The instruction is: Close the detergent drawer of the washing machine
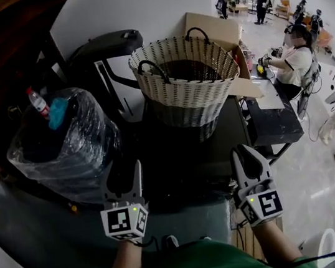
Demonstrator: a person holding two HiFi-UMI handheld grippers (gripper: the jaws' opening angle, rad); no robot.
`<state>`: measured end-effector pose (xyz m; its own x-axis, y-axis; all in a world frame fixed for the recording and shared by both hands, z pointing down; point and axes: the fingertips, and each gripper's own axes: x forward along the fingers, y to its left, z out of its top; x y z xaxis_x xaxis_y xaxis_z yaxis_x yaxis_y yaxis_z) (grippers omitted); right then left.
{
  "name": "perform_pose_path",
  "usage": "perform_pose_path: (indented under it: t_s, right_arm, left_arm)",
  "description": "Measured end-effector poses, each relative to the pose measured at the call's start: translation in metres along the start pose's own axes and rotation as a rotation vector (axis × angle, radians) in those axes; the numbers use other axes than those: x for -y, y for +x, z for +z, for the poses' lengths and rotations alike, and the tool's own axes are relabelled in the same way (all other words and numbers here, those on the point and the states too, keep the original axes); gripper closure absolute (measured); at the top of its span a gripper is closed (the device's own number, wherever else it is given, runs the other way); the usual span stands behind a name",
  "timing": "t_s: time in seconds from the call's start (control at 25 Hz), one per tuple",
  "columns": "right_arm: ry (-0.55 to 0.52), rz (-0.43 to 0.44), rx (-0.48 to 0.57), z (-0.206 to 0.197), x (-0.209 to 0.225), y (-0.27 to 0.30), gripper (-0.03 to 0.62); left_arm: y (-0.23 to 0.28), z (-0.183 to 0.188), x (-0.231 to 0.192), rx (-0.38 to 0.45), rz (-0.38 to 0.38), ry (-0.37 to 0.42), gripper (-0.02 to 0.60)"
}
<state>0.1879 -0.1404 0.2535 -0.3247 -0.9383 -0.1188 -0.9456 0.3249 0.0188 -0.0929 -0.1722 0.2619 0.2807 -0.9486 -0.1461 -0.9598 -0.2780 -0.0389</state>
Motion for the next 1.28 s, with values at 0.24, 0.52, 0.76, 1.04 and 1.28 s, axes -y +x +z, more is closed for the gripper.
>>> perform_pose_path:
  t_s: [0.24,0.52,0.76,1.04,1.28]
  right_arm:
    - [-0.022,0.007,-0.015,-0.003,0.001,-0.003,0.519]
    - [-0.026,0.021,0.007,0.003,-0.003,0.001,0.519]
    - [-0.013,0.004,0.000,0.002,-0.008,0.006,0.519]
    - [-0.030,0.006,0.006,0.001,-0.014,0.011,0.525]
    - [-0.034,-0.011,-0.007,-0.003,-0.016,0.016,0.528]
  left_arm:
    - [0.000,-0.002,0.002,-0.005,-0.001,-0.017,0.344]
    - [0.005,-0.004,-0.001,-0.013,-0.007,-0.023,0.344]
    - [0.008,-0.011,-0.008,-0.021,-0.012,-0.038,0.344]
    - [0.012,-0.018,-0.016,-0.040,-0.016,-0.045,0.344]
    - [0.018,-0.024,-0.021,-0.040,-0.028,-0.055,0.344]
